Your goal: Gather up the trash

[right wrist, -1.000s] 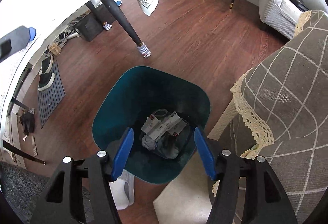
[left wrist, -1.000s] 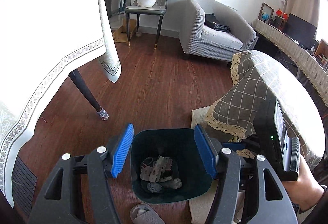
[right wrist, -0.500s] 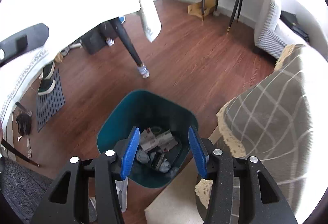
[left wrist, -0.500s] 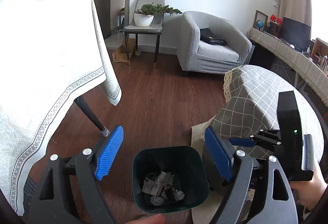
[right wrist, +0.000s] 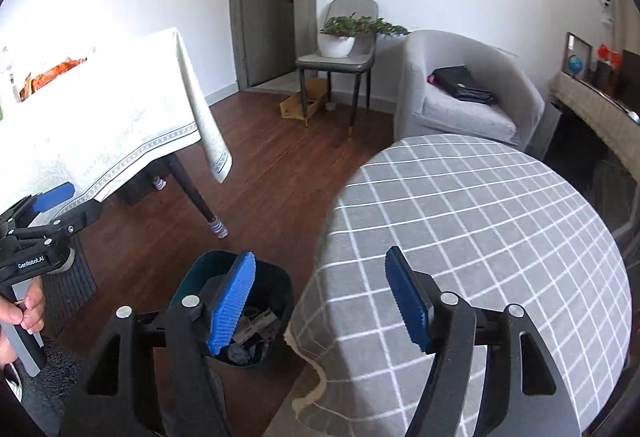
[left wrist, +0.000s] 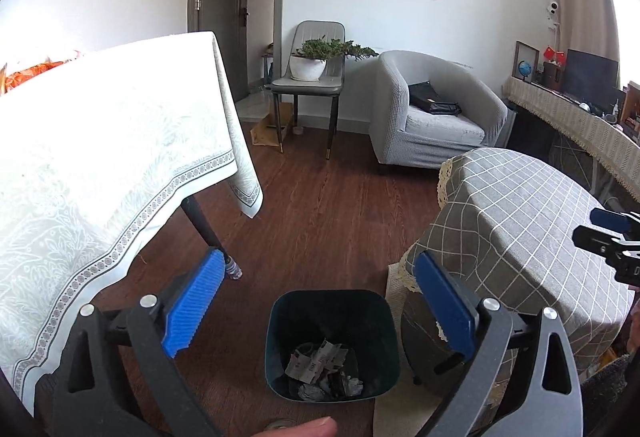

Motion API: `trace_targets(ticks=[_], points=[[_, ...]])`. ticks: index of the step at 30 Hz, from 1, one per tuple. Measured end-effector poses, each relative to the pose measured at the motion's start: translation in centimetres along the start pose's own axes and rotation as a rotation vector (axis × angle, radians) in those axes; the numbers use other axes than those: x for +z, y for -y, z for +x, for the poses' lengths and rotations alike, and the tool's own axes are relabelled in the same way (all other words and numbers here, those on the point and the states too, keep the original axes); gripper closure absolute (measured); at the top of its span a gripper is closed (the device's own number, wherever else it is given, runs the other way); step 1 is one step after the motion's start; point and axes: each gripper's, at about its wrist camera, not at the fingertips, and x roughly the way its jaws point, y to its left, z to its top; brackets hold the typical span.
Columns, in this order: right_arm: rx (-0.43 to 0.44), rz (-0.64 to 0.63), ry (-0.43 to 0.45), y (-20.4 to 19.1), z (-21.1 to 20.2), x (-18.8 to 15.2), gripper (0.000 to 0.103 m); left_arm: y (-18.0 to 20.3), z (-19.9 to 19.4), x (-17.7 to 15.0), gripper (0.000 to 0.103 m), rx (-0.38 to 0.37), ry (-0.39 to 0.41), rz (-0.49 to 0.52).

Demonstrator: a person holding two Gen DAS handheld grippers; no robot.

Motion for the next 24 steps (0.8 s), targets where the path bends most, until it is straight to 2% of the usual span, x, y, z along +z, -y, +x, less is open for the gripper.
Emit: trace_targets(ticks=[1, 6, 10, 15, 18, 22, 24], points=[[-0.009, 0.012, 0.008, 0.8, -0.9, -0.2, 0.023, 0.3, -0.6, 0.0, 0.004, 0.0, 0.006, 0.01], [-0.089, 0.038, 0.041, 4.1, -5.4, -2.2, 0.012, 2.1, -3.1, -0.3, 0.004, -0.018, 0.026, 0.043], [-0.135, 0.063, 0.067, 6.6, -8.0, -4.1, 0.005, 3.0, -3.0, -1.3, 0.004, -0.02, 0.005, 0.054], [-0.208, 0.076, 0.063, 9.7, -9.3, -6.2, 0.004, 4.0, -1.7, -3.1, 0.004, 0.015, -0.043, 0.073], [-0.226, 0.087, 0.056, 11.2, -9.3, -7.4, 0.004, 4.5, -1.7, -3.0, 0.004, 0.004, -0.041, 0.078], [-0.206, 0.113, 0.023, 12.4, -8.3, -8.7, 0.004, 5.1, -1.4, -3.5, 0.004, 0.002, -0.066, 0.082], [-0.174, 0.119, 0.038, 12.4, -8.6, -8.7, 0.004, 5.3, -1.5, -3.6, 0.004, 0.007, -0.068, 0.085]])
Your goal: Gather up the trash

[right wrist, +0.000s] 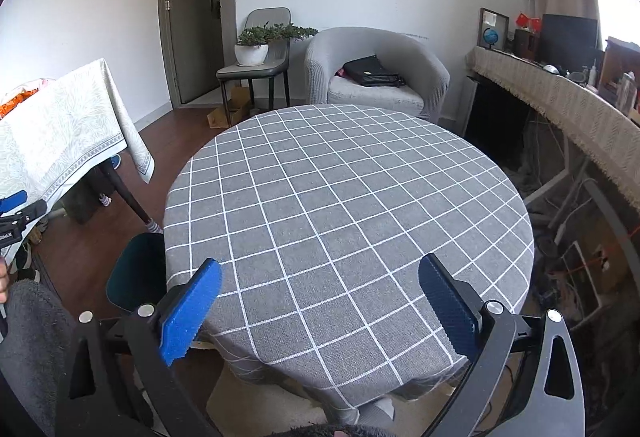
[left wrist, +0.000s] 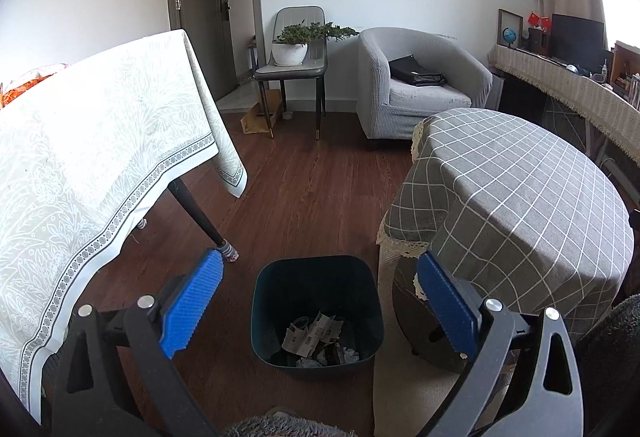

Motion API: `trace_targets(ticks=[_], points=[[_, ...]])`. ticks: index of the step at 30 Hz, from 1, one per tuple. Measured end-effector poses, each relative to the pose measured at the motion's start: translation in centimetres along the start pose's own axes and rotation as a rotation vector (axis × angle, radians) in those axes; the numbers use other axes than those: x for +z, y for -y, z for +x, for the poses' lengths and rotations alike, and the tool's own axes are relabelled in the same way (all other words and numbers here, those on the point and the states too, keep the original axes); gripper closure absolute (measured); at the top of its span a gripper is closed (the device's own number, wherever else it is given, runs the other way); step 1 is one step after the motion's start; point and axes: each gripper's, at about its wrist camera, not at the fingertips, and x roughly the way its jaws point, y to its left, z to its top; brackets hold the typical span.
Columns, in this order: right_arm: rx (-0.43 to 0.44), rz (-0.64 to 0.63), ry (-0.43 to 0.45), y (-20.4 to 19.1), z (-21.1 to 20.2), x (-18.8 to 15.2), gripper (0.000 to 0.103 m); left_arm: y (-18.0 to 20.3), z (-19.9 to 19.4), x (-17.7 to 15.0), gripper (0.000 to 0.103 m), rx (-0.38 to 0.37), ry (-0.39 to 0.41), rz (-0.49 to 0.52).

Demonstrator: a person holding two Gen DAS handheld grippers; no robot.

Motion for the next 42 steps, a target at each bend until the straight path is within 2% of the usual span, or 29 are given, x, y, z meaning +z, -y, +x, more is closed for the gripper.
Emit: trace_targets(ticks=[4, 6, 15, 42], points=[[0.08, -0.03, 0.021, -0.7, -0.4, -0.1, 0.004, 0.1, 0.1, -0.2, 0.004, -0.003, -0.011, 0.006], [0.093, -0.046, 0.029, -1.2, -0.6, -0.1, 0.004, 0.2, 0.0, -0.2, 0.004, -0.002, -0.011, 0.009], [0.084, -0.087, 0.023, -1.8, -0.8, -0.2, 0.004, 0.4, 0.2, -0.3, 0.004, -0.013, -0.016, 0.02], [0.086, -0.068, 0.04, -1.6, -1.1, -0.2, 0.003, 0.4, 0.2, -0.4, 0.004, -0.005, -0.023, 0.019]])
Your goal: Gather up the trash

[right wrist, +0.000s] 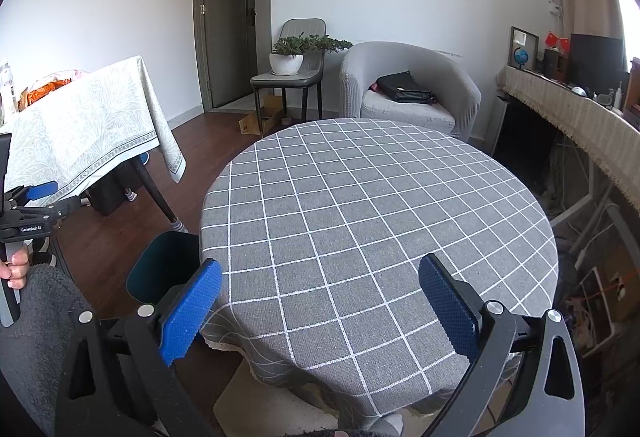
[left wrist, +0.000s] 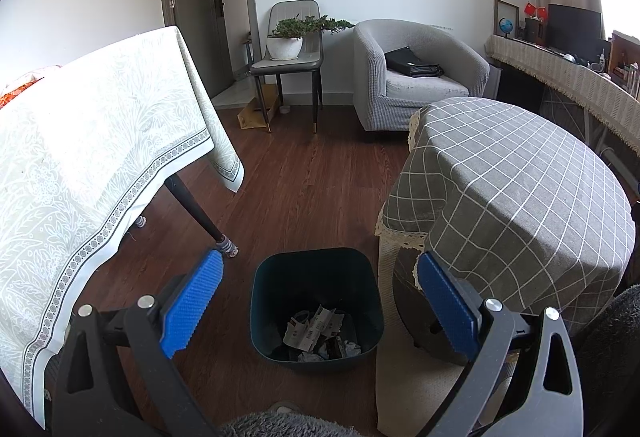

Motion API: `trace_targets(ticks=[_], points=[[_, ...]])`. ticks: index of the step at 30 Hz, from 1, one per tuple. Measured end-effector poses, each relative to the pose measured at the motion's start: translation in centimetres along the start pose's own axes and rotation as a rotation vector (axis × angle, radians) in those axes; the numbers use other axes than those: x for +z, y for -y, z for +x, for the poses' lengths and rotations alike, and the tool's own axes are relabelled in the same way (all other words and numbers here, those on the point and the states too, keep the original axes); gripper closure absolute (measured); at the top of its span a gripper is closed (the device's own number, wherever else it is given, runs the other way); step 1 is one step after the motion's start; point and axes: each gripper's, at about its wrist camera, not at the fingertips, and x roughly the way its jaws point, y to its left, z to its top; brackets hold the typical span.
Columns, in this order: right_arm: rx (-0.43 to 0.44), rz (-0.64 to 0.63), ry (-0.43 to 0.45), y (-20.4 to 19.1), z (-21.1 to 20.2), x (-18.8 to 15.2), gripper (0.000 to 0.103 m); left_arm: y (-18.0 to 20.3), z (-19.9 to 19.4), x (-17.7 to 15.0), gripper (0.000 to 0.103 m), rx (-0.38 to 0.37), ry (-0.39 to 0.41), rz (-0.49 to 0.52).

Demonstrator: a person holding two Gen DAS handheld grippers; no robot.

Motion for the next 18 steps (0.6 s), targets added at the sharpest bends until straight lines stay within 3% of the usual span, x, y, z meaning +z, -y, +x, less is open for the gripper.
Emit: trace_targets(ticks=[18], points=[[-0.001, -0.002, -0.002, 0.19, 0.09, 0.07, 0.003, 0.11, 0.17, -0.19, 0.004, -0.001, 0.0, 0.006]])
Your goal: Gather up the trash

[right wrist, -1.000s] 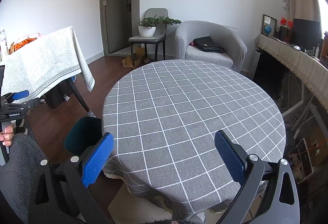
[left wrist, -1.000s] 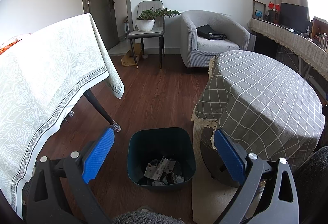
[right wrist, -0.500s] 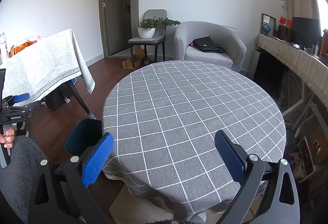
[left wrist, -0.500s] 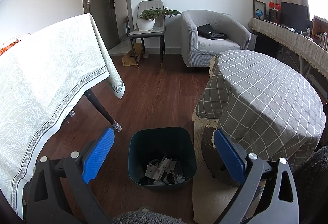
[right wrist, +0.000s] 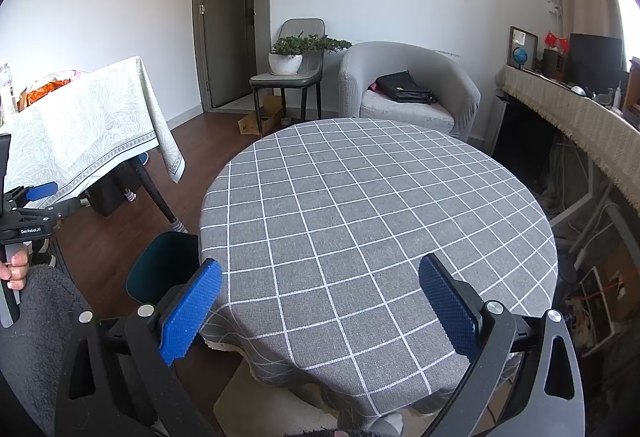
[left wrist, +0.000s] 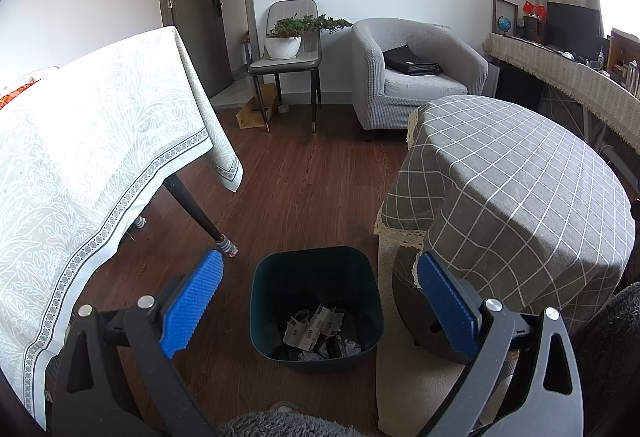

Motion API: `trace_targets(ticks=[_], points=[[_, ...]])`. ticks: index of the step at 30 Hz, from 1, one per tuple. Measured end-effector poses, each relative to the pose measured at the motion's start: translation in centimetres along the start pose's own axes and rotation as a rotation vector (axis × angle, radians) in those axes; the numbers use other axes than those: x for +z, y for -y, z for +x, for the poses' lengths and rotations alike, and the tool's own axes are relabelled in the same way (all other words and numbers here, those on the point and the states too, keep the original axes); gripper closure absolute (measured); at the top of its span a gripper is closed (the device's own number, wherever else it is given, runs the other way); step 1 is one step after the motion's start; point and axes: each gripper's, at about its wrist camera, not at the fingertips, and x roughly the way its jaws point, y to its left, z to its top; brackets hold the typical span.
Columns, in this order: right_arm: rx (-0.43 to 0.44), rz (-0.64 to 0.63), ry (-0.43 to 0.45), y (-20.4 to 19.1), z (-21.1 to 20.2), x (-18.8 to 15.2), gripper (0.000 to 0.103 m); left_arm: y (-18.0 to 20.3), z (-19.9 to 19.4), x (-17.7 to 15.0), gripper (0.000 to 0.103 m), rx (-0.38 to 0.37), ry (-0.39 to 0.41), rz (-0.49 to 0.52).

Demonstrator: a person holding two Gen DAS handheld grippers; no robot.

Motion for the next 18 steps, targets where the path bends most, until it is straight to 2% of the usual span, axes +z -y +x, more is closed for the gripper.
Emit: trace_targets(ticks=[18], points=[[0.0, 0.0, 0.001, 0.05, 0.0, -0.01, 0.003, -0.16, 0.13, -0.06, 0.004, -0.005, -0.005, 0.001]])
